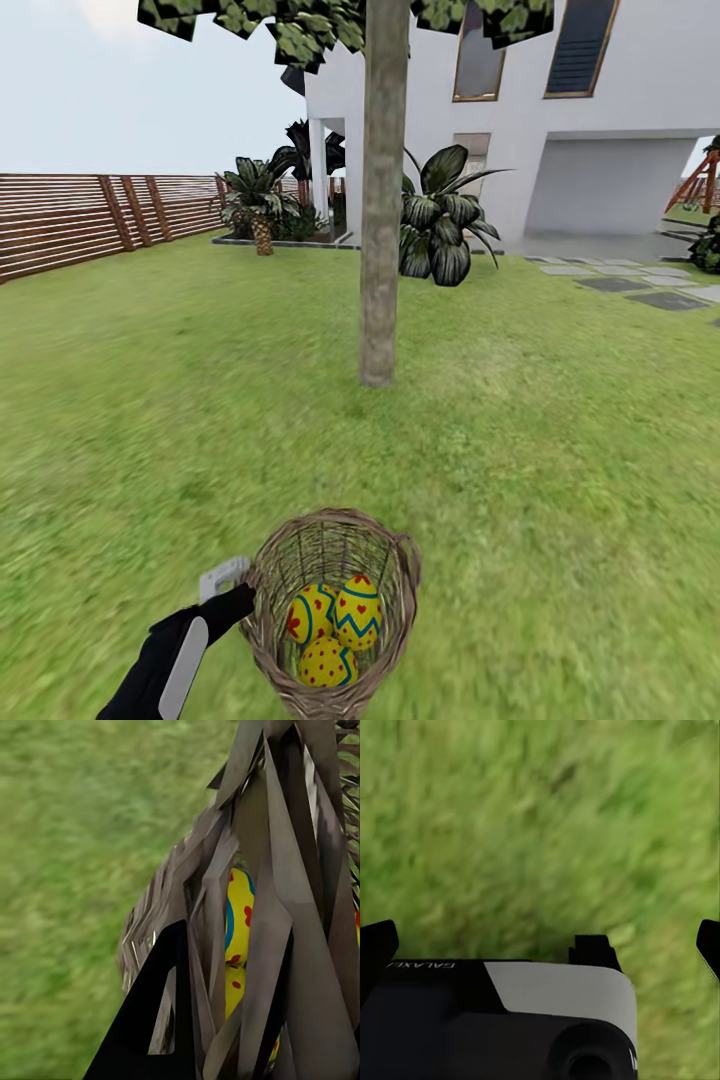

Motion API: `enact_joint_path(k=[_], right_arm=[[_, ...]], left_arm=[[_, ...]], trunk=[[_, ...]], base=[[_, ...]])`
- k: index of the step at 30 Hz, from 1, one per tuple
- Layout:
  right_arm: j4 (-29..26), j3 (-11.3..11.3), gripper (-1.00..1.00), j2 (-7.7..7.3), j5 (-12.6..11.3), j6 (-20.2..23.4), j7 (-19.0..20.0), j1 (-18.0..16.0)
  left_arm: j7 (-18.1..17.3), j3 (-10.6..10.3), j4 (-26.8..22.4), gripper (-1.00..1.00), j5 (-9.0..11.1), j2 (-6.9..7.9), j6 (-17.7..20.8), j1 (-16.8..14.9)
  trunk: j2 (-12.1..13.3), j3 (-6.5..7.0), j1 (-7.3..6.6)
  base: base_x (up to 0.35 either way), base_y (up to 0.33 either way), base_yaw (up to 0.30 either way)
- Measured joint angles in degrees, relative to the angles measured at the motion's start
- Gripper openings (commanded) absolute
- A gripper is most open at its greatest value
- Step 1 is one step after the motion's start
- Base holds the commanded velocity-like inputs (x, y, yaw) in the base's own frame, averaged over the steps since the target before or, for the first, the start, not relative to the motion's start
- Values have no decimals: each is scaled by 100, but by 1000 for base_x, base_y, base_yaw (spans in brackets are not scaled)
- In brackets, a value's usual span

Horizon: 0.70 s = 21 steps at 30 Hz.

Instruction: Take the three Easter eggs out of the wicker basket on the lawn in the garden, then place them on the lawn next to a single tree (choose any tree) so that all three eggs are next to the same tree and none are left in the basket.

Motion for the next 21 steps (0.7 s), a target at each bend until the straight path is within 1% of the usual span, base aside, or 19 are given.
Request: enact_joint_path(k=[21], right_arm=[[2,0,100,0,0,0,0,3]], left_arm=[[0,0,-9,-100,-2,-2,0,0]], trunk=[[0,0,0]], base=[[339,0,0]])
